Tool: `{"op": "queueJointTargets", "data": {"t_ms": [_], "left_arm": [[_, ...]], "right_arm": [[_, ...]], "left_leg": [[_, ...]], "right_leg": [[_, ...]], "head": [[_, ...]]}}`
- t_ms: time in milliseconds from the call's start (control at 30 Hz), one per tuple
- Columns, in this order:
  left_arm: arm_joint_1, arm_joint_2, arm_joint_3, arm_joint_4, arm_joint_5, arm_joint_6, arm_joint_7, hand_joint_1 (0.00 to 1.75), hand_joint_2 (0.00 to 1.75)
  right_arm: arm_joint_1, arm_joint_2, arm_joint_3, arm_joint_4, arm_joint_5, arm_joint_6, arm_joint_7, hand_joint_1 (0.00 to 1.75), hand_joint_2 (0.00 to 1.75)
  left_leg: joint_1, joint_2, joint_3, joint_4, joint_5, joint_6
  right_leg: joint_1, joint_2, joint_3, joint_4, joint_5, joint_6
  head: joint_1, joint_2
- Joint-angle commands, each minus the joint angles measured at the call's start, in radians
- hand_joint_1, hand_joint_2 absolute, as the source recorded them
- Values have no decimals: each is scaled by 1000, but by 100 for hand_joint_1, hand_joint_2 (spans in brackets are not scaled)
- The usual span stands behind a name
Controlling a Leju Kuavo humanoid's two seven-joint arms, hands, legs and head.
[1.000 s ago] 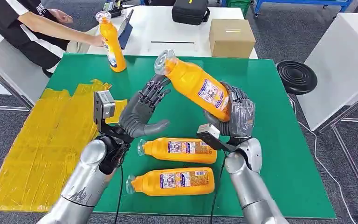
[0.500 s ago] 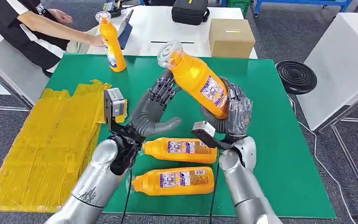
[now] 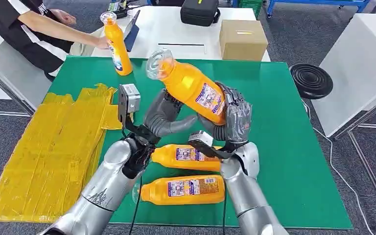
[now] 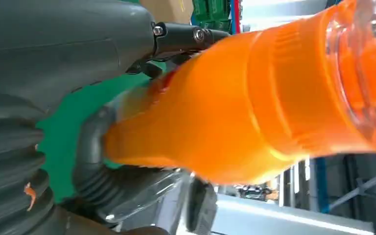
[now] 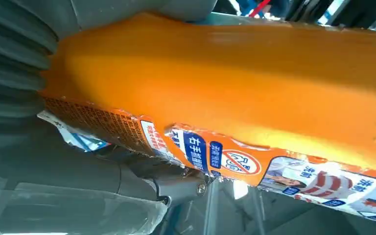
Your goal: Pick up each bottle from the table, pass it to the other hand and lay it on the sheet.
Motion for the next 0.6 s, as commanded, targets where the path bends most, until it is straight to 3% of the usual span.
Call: {"op": "queueJointTargets", "data": {"t_ms": [33,600], "left_arm": [[-97,0,-12,103,55,35,-14,0,175],[-130,-6,56,31,135,84,-3,0,175]], "right_arm": [[-46,37,19,148,71,3,-14,175,175],[-75,41,132,230,45,3,25,175,175]], "left_leg": [[2,0,2,0,0,-5],[2,-1,2,0,0,-8]], "right_leg": [[2,0,3,-1,0,-2],[2,-1,3,-1,-1,-3]], "head": [[0,0],[0,0]]}}
